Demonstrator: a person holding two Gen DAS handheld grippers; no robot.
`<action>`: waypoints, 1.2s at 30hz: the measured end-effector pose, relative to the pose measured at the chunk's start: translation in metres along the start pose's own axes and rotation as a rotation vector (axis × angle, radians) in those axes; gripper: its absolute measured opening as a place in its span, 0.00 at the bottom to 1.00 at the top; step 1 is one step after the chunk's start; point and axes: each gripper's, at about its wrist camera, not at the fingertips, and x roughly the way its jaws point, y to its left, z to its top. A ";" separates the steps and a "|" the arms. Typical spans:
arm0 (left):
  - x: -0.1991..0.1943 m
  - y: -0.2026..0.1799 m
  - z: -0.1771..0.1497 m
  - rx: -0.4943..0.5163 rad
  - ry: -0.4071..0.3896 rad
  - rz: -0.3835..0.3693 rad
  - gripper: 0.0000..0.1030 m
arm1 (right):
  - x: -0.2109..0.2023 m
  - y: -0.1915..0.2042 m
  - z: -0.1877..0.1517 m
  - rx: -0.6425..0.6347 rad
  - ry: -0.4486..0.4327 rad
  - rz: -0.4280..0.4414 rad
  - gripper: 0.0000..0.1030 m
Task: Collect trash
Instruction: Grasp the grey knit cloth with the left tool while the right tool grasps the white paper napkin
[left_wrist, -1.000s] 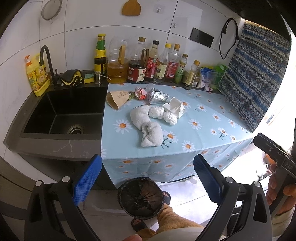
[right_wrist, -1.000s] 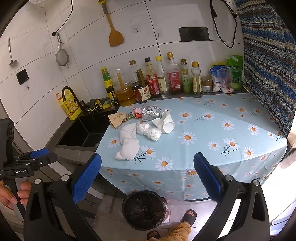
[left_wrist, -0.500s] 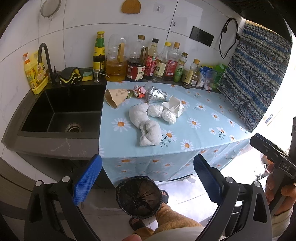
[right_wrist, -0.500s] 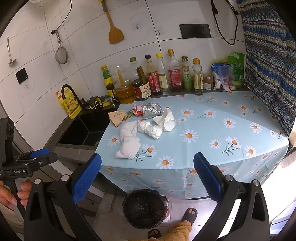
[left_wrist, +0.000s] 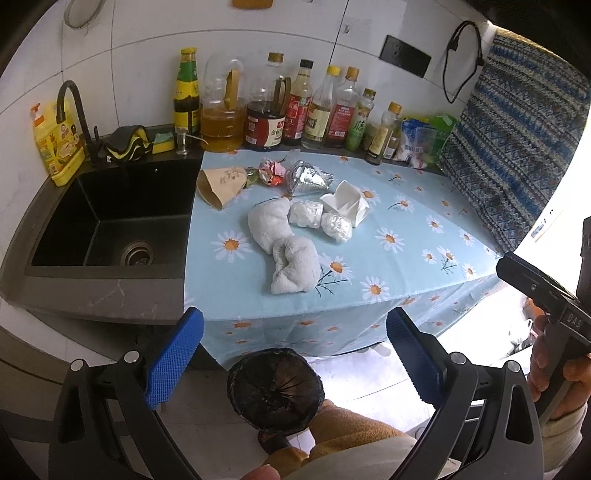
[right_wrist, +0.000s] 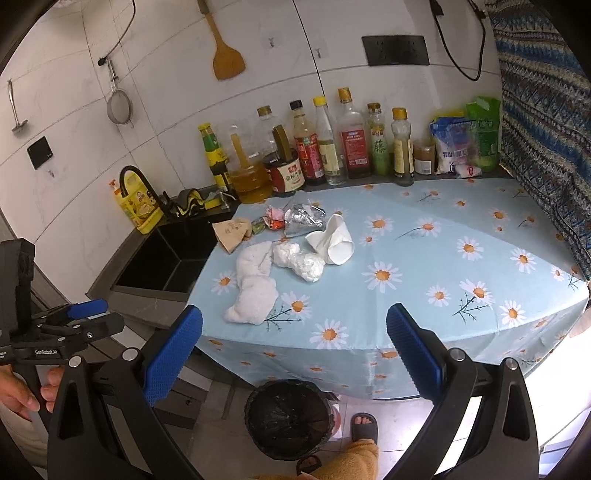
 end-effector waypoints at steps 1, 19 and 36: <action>0.003 0.000 0.002 -0.005 0.004 -0.001 0.94 | 0.005 -0.003 0.003 0.004 0.009 0.003 0.96; 0.102 0.001 0.031 -0.079 0.134 -0.001 0.93 | 0.124 -0.062 0.058 0.006 0.175 0.106 0.96; 0.193 0.006 0.046 -0.218 0.245 0.080 0.92 | 0.239 -0.096 0.109 -0.060 0.331 0.239 0.96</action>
